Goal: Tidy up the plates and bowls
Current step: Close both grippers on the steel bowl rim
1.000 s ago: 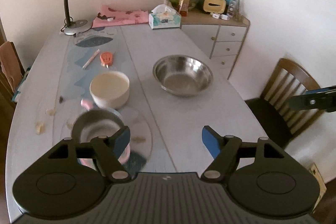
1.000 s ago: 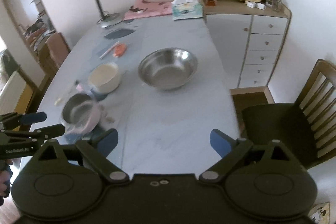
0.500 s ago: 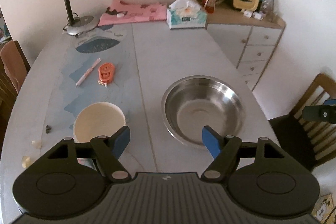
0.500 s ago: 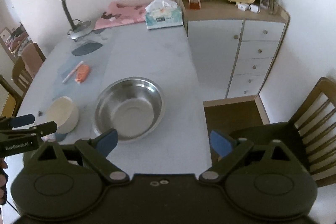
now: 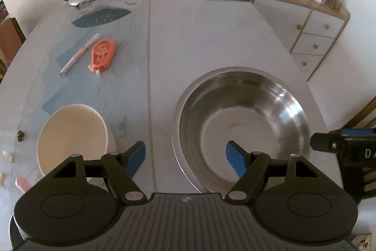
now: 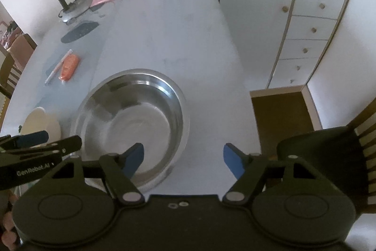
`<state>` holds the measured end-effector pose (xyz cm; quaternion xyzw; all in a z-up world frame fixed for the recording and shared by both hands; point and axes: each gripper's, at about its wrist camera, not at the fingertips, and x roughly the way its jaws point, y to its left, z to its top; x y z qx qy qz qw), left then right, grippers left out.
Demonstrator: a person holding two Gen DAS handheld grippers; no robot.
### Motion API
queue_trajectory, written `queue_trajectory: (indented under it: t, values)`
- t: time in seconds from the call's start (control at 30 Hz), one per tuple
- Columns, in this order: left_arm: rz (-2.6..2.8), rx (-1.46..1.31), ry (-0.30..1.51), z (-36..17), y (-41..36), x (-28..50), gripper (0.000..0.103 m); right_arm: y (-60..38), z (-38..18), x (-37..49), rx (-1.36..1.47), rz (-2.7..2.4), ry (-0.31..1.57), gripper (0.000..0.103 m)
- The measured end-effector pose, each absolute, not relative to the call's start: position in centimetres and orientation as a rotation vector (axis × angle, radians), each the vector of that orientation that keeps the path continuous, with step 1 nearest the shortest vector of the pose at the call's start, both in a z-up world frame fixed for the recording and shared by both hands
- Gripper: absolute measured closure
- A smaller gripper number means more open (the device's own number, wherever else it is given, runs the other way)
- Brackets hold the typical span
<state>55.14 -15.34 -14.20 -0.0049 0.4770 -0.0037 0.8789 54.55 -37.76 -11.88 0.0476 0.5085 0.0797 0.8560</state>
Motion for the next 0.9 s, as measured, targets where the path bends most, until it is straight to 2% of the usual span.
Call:
queue_trajectory:
  t: [0.1, 0.13, 0.23, 0.3, 0.33, 0.43, 0.6, 0.63, 0.9]
  values:
    - [0.014, -0.014, 1.008, -15.0, -15.2, 56.0, 0.029, -37.7, -13.0, 55.7, 0.112, 0.154, 1.078, 0.038]
    - [0.017, -0.019, 1.011, -15.1, -15.1, 56.2, 0.029, -37.7, -13.3, 56.1, 0.12, 0.153, 1.083, 0.043]
    - [0.023, -0.038, 1.032, -15.8, -14.9, 57.0, 0.04, -37.6, -13.8, 56.8, 0.128, 0.164, 1.097, 0.06]
    - [0.026, -0.062, 1.044, -16.2, -14.7, 57.2, 0.042, -37.5, -13.9, 57.1, 0.122, 0.168, 1.099, 0.063]
    - [0.021, -0.07, 1.044, -16.3, -14.7, 57.2, 0.045, -37.4, -14.0, 57.2, 0.119, 0.17, 1.099, 0.064]
    - [0.004, -0.078, 1.058, -16.7, -14.9, 57.3, 0.067, -37.4, -14.4, 57.3, 0.116, 0.176, 1.107, 0.069]
    - [0.012, -0.112, 1.072, -17.2, -14.7, 57.2, 0.082, -37.1, -14.9, 57.4, 0.102, 0.188, 1.115, 0.082]
    - [0.015, -0.108, 1.071, -17.1, -14.6, 57.1, 0.085, -37.1, -14.9, 57.3, 0.101, 0.192, 1.113, 0.088]
    - [0.002, -0.142, 1.064, -16.7, -14.2, 55.3, 0.087, -37.1, -14.2, 55.8, 0.09, 0.186, 1.088, 0.09]
